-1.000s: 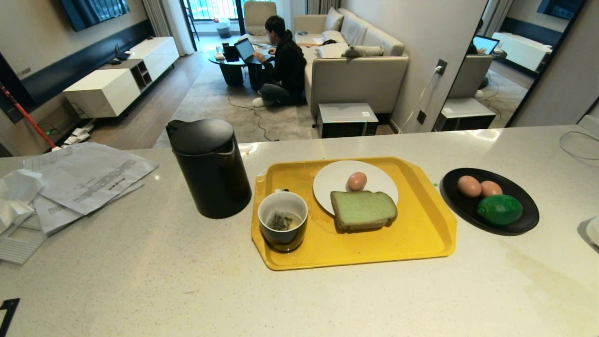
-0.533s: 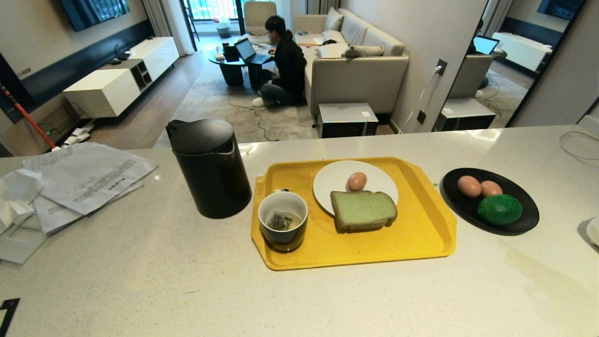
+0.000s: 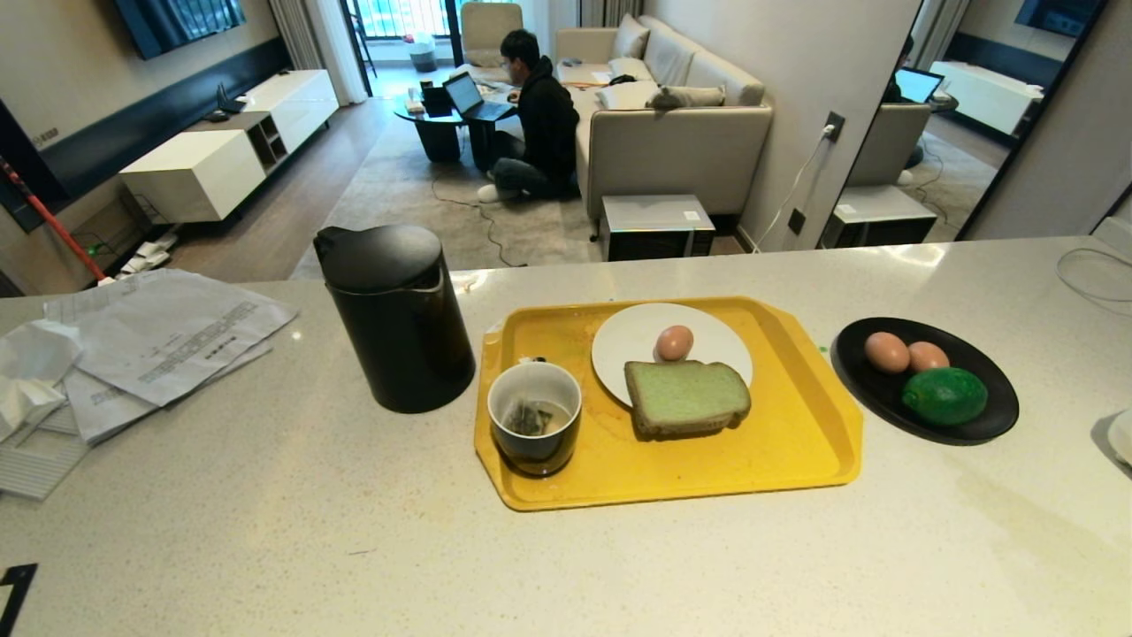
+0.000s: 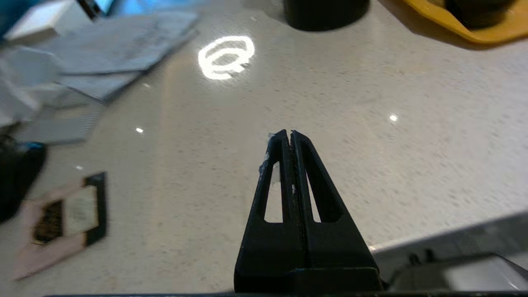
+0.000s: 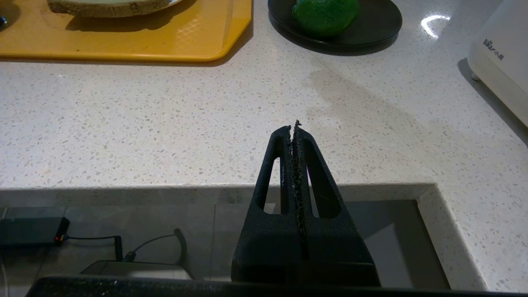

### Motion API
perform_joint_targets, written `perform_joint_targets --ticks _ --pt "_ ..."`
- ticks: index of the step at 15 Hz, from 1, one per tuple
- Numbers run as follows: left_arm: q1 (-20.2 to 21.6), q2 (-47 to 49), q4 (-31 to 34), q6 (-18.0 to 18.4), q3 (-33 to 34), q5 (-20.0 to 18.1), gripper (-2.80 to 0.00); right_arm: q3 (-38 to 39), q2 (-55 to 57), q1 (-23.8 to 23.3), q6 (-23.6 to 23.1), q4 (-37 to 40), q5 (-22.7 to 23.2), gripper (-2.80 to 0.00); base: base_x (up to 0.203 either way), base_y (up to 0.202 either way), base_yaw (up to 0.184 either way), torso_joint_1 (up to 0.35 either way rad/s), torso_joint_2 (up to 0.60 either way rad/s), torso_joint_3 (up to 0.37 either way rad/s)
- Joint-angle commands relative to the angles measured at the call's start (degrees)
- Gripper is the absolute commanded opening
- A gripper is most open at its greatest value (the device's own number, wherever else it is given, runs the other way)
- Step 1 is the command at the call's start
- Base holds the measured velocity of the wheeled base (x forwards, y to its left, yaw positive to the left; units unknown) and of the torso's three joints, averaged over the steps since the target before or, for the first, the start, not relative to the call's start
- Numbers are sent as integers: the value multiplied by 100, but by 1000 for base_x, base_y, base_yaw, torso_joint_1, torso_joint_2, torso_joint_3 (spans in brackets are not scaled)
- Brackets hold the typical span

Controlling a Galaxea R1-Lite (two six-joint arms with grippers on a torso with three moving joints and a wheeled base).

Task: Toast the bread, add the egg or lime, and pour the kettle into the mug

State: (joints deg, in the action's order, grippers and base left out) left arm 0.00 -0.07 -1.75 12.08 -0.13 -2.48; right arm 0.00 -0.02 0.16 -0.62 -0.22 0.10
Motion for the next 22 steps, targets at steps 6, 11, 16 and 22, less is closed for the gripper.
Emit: perform_joint_targets --ticks 6,11,16,22 --pt "0 -2 140 -506 5 144 -280 9 2 2 0 -4 -1 -280 0 0 0 0 0 0" --pt "0 -1 140 -557 13 151 -280 9 2 2 1 -4 8 -280 0 0 0 0 0 0" --pt "0 -1 140 -566 13 160 -280 9 2 2 0 -4 0 -280 0 0 0 0 0 0" --pt "0 -7 140 -575 13 160 -280 9 2 2 1 -4 -1 -280 0 0 0 0 0 0"
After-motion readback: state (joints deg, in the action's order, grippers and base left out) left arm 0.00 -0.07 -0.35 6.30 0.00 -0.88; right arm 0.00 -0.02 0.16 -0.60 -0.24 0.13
